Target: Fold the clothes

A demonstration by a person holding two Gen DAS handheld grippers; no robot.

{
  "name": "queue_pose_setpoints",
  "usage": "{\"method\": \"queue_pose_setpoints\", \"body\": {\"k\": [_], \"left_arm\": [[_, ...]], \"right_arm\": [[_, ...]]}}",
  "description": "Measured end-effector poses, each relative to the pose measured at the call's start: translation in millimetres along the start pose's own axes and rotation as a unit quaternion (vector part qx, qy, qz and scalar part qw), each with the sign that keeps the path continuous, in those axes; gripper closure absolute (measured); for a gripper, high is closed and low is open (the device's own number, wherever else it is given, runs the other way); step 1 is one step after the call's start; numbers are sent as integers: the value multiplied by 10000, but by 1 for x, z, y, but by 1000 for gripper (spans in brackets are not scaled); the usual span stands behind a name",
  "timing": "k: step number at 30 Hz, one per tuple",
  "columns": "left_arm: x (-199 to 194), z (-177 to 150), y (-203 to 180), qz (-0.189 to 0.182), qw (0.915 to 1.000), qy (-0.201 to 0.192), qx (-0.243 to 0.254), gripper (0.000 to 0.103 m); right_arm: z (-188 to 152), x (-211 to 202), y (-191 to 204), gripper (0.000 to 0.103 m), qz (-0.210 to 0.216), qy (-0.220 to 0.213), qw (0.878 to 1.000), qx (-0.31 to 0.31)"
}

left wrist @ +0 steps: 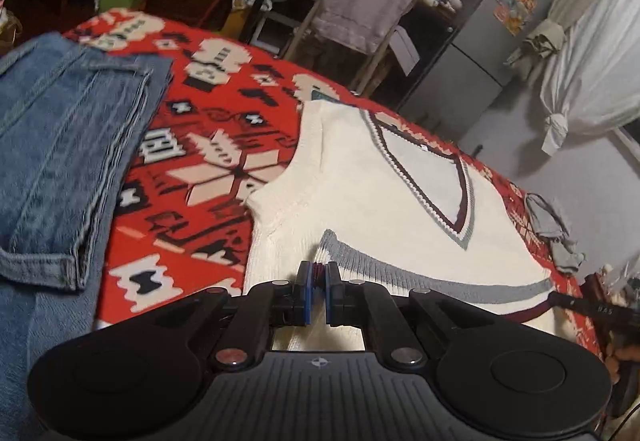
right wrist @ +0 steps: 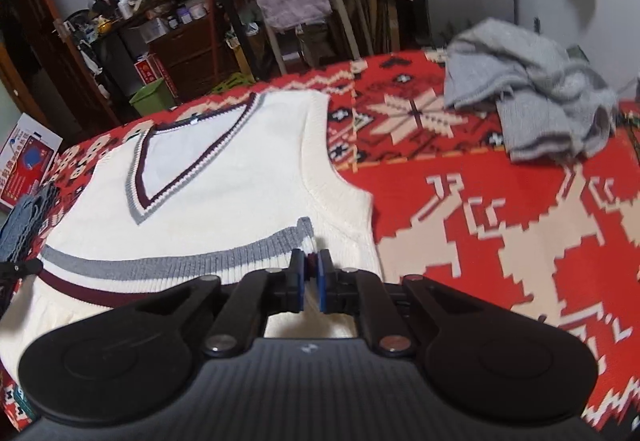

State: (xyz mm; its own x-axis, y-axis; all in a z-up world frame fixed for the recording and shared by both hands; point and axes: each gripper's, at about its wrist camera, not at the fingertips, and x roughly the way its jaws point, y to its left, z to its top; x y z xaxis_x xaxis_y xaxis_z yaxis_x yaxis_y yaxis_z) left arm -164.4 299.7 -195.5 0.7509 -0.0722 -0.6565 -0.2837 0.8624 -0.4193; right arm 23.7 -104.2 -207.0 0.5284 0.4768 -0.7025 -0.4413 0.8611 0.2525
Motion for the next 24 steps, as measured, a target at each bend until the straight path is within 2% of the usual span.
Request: {"method": "queue_pose_setpoints", "body": {"k": [3,5,8,11,16,17,19,21,24], "left_arm": [[5,-1,-4,86,9998,-4,189,97],[5,-1,-6,174,9995,-46,269,91],[4,-2,-9,300,9985,-72,443,87],[1,-1,-15,465,9967,-83,667,81],[-18,3,-24,664,9922,-382,982,58],[-23,3,-26,686,9916,-425,1008,57],[-31,-1,-32,627,9915,-488,1035,56],[-40,-6,-41,520,9916,-528,1059,53],[-46,-22,-63,322,9916,-495,1152,49]], "right_arm": [[0,-1,3,96,-131,-2,9998,-154],[1,-1,6,94,-218,-3,9994,-257],[1,-2,9,76,-349,-5,9985,-411],[2,-2,12,71,-479,-7,9973,-564],[-12,-18,29,66,-435,-107,9967,-673],[-15,-23,34,65,-409,-134,9967,-685],[-23,-31,42,59,-357,-186,9967,-709],[-30,-40,50,44,-306,-239,9966,-733],[-40,-52,63,44,-228,-318,9963,-770]]}}
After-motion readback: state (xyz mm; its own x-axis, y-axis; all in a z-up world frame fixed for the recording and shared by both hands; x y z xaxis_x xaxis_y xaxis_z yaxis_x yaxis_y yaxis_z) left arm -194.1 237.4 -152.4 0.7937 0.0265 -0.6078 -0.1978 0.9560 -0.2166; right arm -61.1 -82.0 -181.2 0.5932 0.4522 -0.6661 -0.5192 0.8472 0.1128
